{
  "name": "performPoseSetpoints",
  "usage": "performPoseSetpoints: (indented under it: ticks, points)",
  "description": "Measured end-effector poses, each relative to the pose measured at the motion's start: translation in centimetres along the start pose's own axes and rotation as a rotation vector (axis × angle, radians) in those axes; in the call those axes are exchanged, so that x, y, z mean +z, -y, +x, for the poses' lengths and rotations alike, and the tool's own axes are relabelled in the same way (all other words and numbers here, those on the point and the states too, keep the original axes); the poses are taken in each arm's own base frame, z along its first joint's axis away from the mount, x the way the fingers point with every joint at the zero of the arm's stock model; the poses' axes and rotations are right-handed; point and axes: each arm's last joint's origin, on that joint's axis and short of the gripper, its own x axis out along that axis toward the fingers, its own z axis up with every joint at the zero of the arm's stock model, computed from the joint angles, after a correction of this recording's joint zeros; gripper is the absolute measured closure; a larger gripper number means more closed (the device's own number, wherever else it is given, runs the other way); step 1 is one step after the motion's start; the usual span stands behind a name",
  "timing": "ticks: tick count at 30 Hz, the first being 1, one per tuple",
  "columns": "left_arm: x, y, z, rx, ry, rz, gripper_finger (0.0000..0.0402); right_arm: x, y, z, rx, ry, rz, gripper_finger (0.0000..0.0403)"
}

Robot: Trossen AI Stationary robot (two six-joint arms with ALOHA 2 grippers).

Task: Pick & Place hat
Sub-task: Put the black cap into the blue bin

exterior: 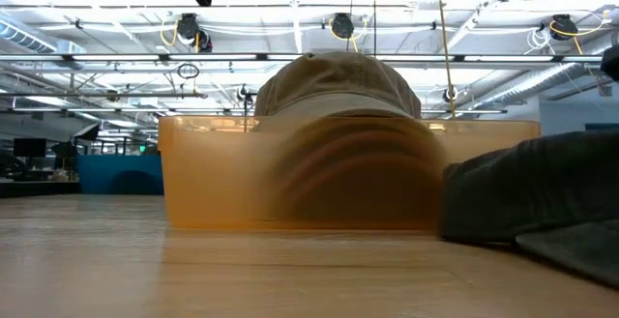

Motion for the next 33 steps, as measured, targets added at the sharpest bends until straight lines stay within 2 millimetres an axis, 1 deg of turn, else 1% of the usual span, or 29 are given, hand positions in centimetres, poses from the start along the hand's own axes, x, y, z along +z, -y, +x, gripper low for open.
performPoseSetpoints:
  ticks: [5, 9, 15, 26, 33]
  points:
    - [0.0, 0.0, 0.0, 0.005, 0.000, 0.000, 0.0339, 0.8, -0.1, -2.0, 0.037, 0.061, -0.014, 0.0397]
    - [-0.1, 0.0, 0.0, 0.005, -0.011, -0.001, 0.0339, 1.0, 0.1, -3.2, 0.027, 0.077, -0.034, 0.0397]
    - [-0.1, 0.0, 0.0, 0.005, -0.014, -0.001, 0.0339, 0.4, 0.9, -4.6, -0.007, -0.011, -0.003, 0.0397]
    - [-0.1, 0.0, 0.0, 0.005, -0.014, -0.001, 0.0339, 1.0, 1.0, -7.8, 0.055, 0.070, -0.019, 0.0397]
    - [-0.1, 0.0, 0.0, 0.005, -0.014, -0.001, 0.0339, 0.0, 2.4, -9.7, -0.020, -0.014, 0.035, 0.0397]
